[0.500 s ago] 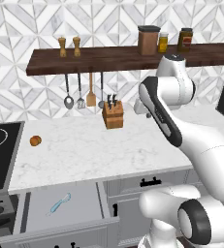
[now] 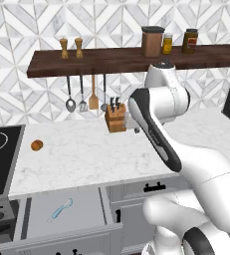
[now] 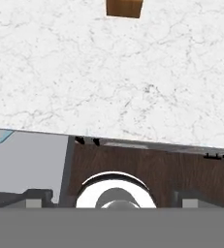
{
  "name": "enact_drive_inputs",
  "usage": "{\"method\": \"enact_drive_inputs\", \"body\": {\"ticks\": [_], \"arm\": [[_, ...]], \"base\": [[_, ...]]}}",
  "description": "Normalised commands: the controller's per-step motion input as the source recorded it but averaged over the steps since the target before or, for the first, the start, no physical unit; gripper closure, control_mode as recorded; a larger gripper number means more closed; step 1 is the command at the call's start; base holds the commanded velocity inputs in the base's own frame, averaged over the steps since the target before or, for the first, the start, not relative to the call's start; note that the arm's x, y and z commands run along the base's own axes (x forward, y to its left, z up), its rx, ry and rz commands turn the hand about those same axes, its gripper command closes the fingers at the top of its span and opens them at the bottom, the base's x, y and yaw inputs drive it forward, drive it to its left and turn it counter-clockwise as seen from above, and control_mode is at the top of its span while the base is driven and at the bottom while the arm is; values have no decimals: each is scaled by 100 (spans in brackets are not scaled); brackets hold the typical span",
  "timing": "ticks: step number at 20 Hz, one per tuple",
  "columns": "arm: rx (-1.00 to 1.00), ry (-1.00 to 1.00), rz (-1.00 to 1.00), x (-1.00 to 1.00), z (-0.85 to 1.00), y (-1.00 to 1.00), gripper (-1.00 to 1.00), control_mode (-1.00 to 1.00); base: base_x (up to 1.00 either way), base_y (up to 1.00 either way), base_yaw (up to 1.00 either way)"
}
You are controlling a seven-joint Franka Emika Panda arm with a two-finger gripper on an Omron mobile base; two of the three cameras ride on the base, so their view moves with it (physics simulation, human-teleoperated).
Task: Pick the peeler from the drawer and place it on the counter.
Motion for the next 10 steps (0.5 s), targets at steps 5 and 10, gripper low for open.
{"method": "enact_drive_inputs", "body": {"ticks": [5,10], "arm": [[0,9,16,-73,-27,60,-100,-100],[-1,15,8,-30,-42,94,-100,-100]], "base": [[0,0,0],[0,0,0]]}}
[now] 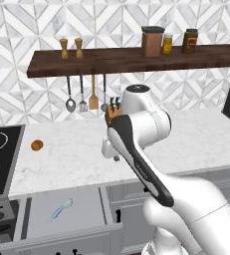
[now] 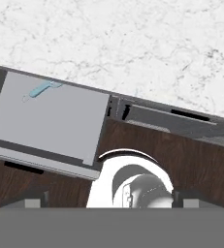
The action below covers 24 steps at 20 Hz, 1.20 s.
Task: Pick the peeler from the drawer and place it on the counter.
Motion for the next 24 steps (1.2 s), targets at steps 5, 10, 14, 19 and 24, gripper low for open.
{"method": "enact_drive_inputs", "body": {"ticks": [5,10,14,19,24], "arm": [[0,15,5,-12,-57,96,-100,-100],[0,14,0,0,-77,80,-100,-100],[0,5,0,0,-100,51,-100,-100],[0,0,0,0,-80,34,-100,-100],[-1,-1,0,0,-67,32,-100,-100]], "base": [[0,0,0],[0,0,0],[0,0,0],[0,0,0],[0,0,0]]}}
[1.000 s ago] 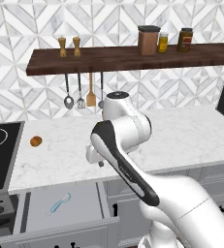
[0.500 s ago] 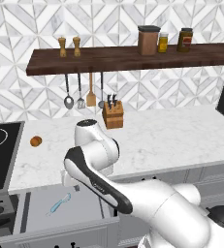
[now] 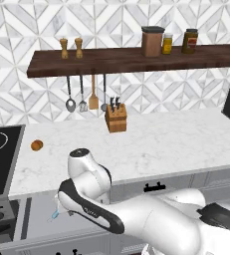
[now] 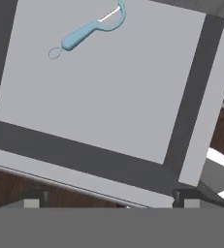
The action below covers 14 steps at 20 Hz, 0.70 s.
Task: Pick the peeler from the drawer and place it on the counter.
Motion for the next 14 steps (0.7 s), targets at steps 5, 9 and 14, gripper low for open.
{"method": "enact_drive_inputs", "body": {"ticks": [5,9,14], "arm": [[-1,-2,-1,0,-83,37,-100,-100],[0,-3,-4,6,-55,21,-100,-100],[0,-2,-7,20,-4,0,-100,-100]], "base": [[0,0,0],[0,0,0],[0,0,0]]}}
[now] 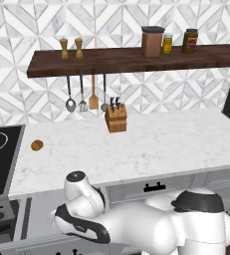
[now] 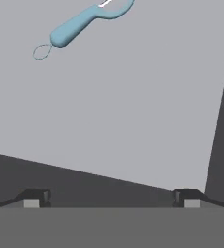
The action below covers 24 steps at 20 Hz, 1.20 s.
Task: Pick the peeler from the drawer and place it on the counter.
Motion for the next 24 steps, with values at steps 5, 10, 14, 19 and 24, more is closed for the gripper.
{"method": "enact_drive_inputs", "body": {"ticks": [5,10,14,19,24], "arm": [[0,0,-5,11,-9,0,-100,-100],[0,-1,-1,0,-60,0,-100,-100],[0,-1,0,-29,-38,0,-100,-100],[0,0,-5,-99,-1,0,-100,-100],[0,0,-9,-100,0,0,-100,-100]], "base": [[0,0,0],[0,0,0],[0,0,0],[0,0,0],[0,0,0]]}}
